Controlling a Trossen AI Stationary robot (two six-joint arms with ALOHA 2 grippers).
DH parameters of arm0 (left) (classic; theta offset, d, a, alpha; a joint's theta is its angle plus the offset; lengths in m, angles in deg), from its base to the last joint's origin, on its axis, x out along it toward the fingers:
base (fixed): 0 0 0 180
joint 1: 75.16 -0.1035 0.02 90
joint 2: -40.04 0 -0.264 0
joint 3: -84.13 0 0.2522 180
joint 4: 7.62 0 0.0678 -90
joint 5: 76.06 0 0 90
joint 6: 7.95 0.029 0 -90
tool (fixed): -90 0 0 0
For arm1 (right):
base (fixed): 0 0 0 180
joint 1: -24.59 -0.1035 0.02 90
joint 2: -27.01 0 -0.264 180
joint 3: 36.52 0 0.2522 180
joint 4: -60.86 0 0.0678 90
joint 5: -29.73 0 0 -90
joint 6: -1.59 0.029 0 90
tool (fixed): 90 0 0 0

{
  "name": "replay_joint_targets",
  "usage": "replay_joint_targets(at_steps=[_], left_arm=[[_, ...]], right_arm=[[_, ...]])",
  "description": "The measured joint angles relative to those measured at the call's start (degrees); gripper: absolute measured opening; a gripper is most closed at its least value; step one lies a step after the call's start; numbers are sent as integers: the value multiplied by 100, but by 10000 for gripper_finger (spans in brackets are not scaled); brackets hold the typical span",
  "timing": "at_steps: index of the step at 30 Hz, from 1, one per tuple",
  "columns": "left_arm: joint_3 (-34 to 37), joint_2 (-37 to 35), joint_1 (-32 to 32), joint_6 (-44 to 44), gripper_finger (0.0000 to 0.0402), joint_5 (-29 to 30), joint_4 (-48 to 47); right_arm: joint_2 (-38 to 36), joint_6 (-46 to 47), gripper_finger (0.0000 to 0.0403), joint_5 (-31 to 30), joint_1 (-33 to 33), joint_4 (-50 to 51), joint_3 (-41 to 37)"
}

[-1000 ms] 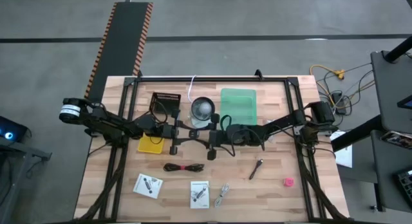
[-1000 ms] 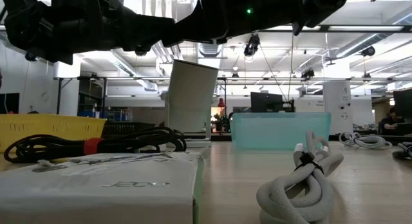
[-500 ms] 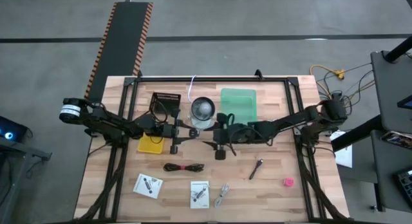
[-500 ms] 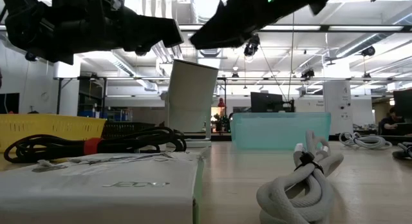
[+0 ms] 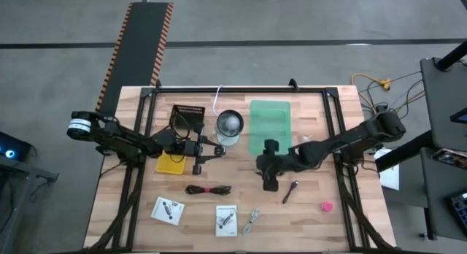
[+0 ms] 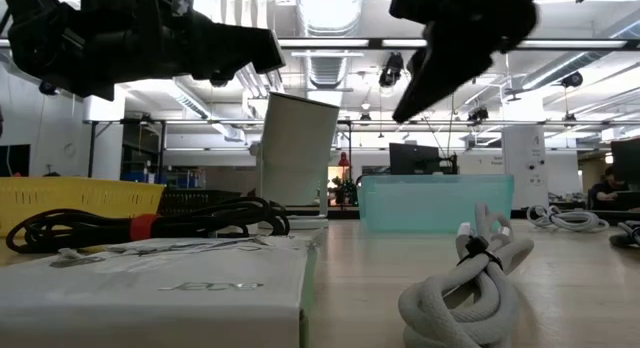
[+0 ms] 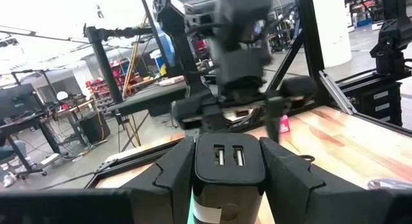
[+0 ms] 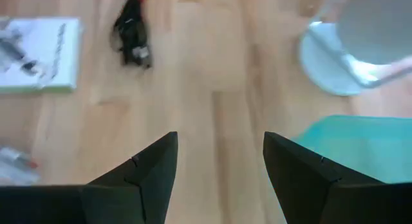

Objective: Pick and place items into bin
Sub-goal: Put the black charger adapter into the yellow bin

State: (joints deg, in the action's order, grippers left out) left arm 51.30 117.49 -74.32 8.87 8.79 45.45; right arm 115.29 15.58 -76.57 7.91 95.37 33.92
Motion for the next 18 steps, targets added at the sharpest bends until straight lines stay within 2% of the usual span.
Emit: replay_joint_targets(at_steps=[5, 11, 18], left_arm=[[0, -2, 0, 4, 133, -6, 0], [0, -22, 2, 0, 133, -6, -22], [2, -39, 4, -125, 133, -9, -41]], right_arm=[[266, -101, 214, -21, -219, -170, -118], [687, -233, 214, 14, -315, -1355, -495], [886, -575, 215, 16, -243, -1458, -590]])
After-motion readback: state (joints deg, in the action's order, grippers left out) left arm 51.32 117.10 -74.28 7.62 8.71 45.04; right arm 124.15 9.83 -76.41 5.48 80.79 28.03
